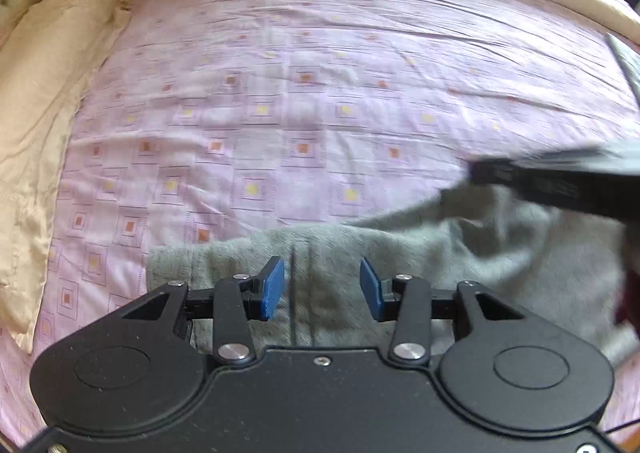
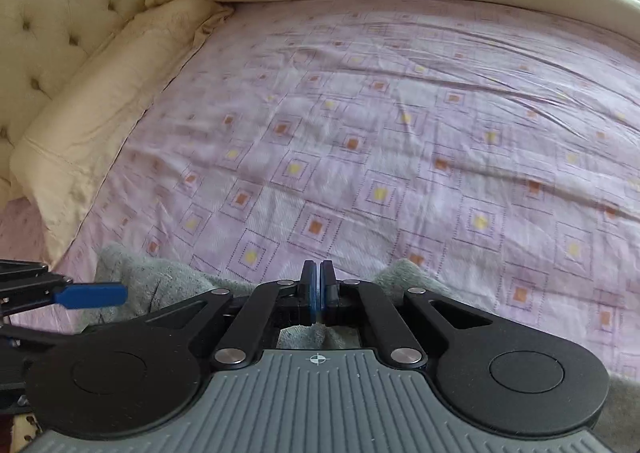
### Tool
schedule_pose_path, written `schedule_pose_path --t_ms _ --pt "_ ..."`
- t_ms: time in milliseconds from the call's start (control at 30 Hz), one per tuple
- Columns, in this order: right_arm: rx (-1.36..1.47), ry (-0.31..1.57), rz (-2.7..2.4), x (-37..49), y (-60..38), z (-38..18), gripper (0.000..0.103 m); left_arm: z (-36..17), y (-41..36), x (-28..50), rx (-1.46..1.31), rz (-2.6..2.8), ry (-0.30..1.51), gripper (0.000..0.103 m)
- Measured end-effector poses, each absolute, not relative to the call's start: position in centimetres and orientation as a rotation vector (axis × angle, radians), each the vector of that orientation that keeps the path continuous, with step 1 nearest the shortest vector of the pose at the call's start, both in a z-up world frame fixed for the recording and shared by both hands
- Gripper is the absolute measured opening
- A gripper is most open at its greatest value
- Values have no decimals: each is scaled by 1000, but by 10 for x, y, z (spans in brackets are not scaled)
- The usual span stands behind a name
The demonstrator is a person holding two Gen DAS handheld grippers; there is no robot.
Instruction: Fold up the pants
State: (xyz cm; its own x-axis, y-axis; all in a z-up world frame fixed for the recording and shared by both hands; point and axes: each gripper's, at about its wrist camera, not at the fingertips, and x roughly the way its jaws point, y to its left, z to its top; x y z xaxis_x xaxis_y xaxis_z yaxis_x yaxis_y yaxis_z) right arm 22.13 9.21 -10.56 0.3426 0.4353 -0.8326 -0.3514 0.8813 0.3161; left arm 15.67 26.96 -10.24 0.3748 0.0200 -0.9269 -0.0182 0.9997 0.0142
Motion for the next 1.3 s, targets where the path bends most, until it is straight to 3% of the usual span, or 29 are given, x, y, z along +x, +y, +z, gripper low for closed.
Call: schedule_pose_path --t_ms 133,267,567,833,1067,1300 --pt "56 1178 456 206 69 -120 4 -153 288 142 -18 107 1402 54" --pt "1 1301 425 174 52 -156 2 -150 293 99 -22 66 1336 55" --pt "35 1245 410 130 48 -135 4 -149 281 65 52 59 1374 55" --pt "71 1413 454 66 48 -154 4 -141 289 62 -35 68 1387 50" --pt "182 1206 370 76 23 -112 4 -99 273 77 -52 -28 1231 46" --pt "166 1149 378 145 24 -98 4 -92 285 143 -63 9 1127 47"
